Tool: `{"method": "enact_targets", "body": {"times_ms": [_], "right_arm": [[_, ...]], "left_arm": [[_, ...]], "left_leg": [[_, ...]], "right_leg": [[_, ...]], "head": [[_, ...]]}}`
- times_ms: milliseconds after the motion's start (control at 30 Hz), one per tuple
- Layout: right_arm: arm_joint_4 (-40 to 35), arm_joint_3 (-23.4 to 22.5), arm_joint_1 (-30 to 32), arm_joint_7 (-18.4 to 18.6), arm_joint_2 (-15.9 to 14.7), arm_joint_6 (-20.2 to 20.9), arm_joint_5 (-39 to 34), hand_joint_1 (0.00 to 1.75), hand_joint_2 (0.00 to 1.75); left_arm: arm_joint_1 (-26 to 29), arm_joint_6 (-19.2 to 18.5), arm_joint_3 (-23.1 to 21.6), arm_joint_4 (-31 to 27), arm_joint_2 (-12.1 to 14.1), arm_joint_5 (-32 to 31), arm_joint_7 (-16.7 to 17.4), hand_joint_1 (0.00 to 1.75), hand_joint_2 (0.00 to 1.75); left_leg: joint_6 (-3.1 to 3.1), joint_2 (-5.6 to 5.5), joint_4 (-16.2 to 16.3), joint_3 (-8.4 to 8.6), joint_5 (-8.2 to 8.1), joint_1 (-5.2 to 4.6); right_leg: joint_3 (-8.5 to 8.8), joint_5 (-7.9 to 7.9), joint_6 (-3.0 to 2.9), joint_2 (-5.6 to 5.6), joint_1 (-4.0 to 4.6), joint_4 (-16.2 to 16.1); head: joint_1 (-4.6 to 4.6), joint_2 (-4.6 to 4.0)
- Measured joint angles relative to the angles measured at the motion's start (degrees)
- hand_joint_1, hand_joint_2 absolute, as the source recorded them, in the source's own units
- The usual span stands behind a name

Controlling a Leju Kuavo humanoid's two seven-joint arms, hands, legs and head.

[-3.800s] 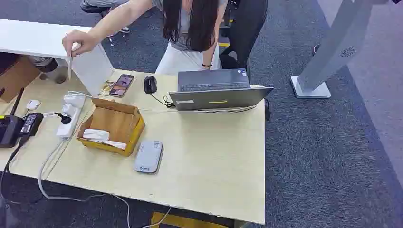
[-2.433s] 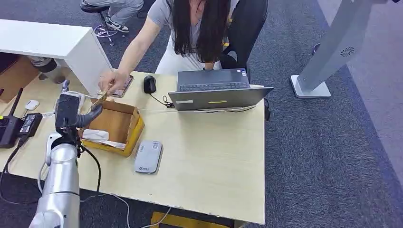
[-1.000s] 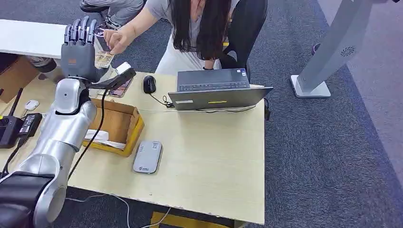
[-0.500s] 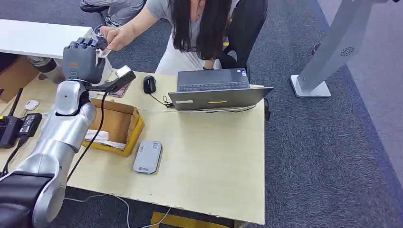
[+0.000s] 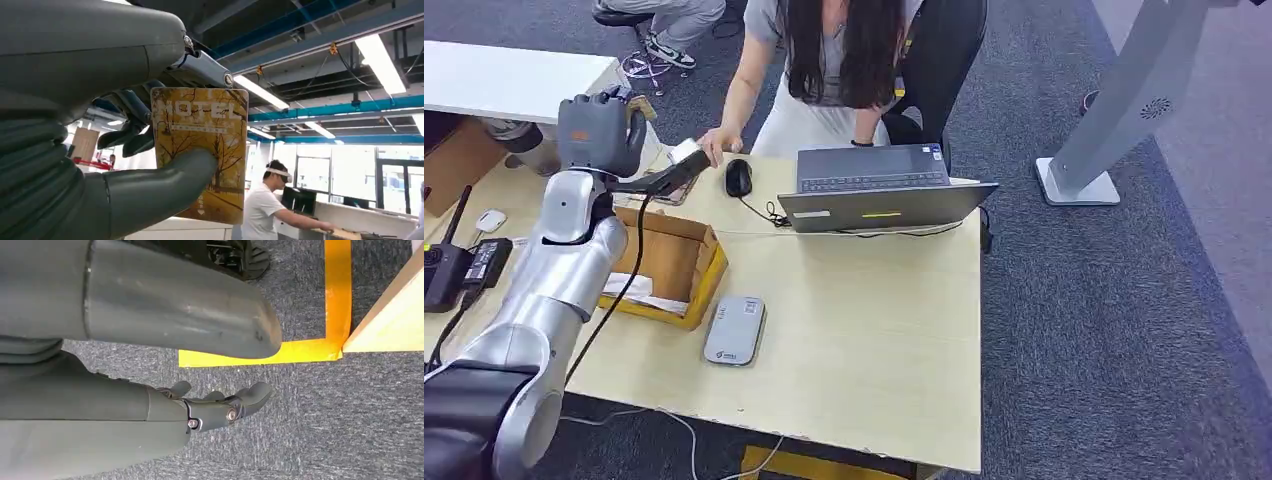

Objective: Pass the card to the sensor for recognition and then transmit it.

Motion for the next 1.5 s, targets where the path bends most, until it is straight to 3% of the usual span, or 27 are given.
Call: {"method": "enact_targets", "body": {"times_ms": [133,233,367,433,533,667,700,733,1000,1200,1500], "right_arm": [[0.0,0.0,0.0,-0.3,0.0,0.0,0.0,0.0,0.0],[0.0,-0.2,0.2,-1.0,0.1,0.0,-0.5,0.0,0.0],[0.0,-1.2,1.0,-2.1,0.1,-0.1,-1.6,0.0,0.0],[0.0,-1.7,1.4,-2.4,0.1,-0.1,-1.8,0.0,0.0],[0.0,-2.3,1.8,-2.7,0.1,-0.1,-2.1,0.0,0.0],[0.0,-2.4,1.8,-2.8,0.1,-0.1,-2.2,0.0,0.0],[0.0,-3.4,2.3,-3.3,0.1,0.0,-2.6,0.0,0.0],[0.0,-3.6,2.3,-3.3,0.1,0.1,-2.9,0.0,0.0],[0.0,-4.9,2.6,-3.7,0.1,0.2,-3.1,0.0,0.0],[0.0,-6.3,3.1,-4.0,0.1,0.4,-4.0,0.0,0.0],[0.0,-7.9,3.5,-3.5,0.1,0.4,-3.7,0.0,0.0]], "left_arm": [[1.2,-0.4,0.0,-0.7,-0.6,5.3,-3.2,1.75,1.75],[5.6,-3.6,-0.2,-5.6,-1.6,8.5,-4.4,1.75,1.75],[15.1,-9.0,-3.5,-17.1,-2.5,7.5,-2.3,1.75,1.75],[18.9,-9.9,-5.4,-21.4,-2.7,7.0,-1.4,1.75,1.75],[22.7,-11.8,-7.5,-26.2,-2.7,6.7,-0.9,1.75,1.75],[23.2,-12.1,-7.8,-26.9,-2.7,6.7,-0.9,1.75,1.75],[27.9,-14.7,-10.1,-32.7,-2.7,6.8,-0.3,1.75,1.75],[28.5,-15.2,-10.4,-33.5,-2.7,7.0,-0.3,1.75,1.75],[31.8,-20.1,-13.1,-36.5,-2.0,6.1,2.4,1.75,1.75],[33.4,-27.1,-14.2,-36.6,-1.7,5.5,6.9,1.75,1.75],[33.7,-32.7,-16.3,-34.8,-1.3,5.3,9.9,1.75,1.75]], "left_leg": [[0.0,0.0,0.0,0.0,0.0,-0.01],[0.0,0.0,0.0,0.0,-0.01,-0.02],[0.0,0.0,0.0,-0.02,-0.05,-0.06],[0.01,0.0,0.0,-0.09,-0.05,-0.05],[0.01,0.01,0.0,-0.11,-0.05,-0.05],[0.01,0.0,0.0,-0.11,-0.05,-0.05],[0.0,0.0,0.0,-0.11,-0.05,-0.01],[0.0,0.0,0.0,-0.11,-0.04,-0.01],[0.0,0.0,0.0,-0.11,-0.04,-0.01],[0.0,0.0,0.0,-0.12,-0.05,-0.01],[0.0,-0.01,0.0,-0.12,-0.04,-0.01]], "right_leg": [[0.0,0.0,0.0,0.0,0.0,0.0],[0.0,-0.01,0.0,0.0,0.0,0.0],[0.0,-0.03,0.02,0.01,-0.01,0.0],[-0.07,-0.03,0.02,0.0,-0.01,-0.1],[-0.1,-0.03,0.03,0.0,-0.01,-0.1],[-0.1,-0.03,0.03,0.0,-0.01,-0.1],[-0.1,-0.03,0.02,-0.01,-0.01,0.0],[-0.1,-0.03,0.02,-0.01,-0.01,0.0],[-0.1,-0.03,0.02,-0.01,0.0,0.0],[-0.11,-0.03,0.02,-0.01,0.0,0.0],[-0.11,-0.03,0.02,-0.02,0.0,0.0]], "head": [[0.0,0.02],[0.0,0.02],[0.02,0.02],[0.0,0.02],[0.02,0.02],[0.02,0.02],[0.0,0.02],[0.0,0.02],[0.0,0.02],[0.0,0.02],[0.0,0.02]]}}
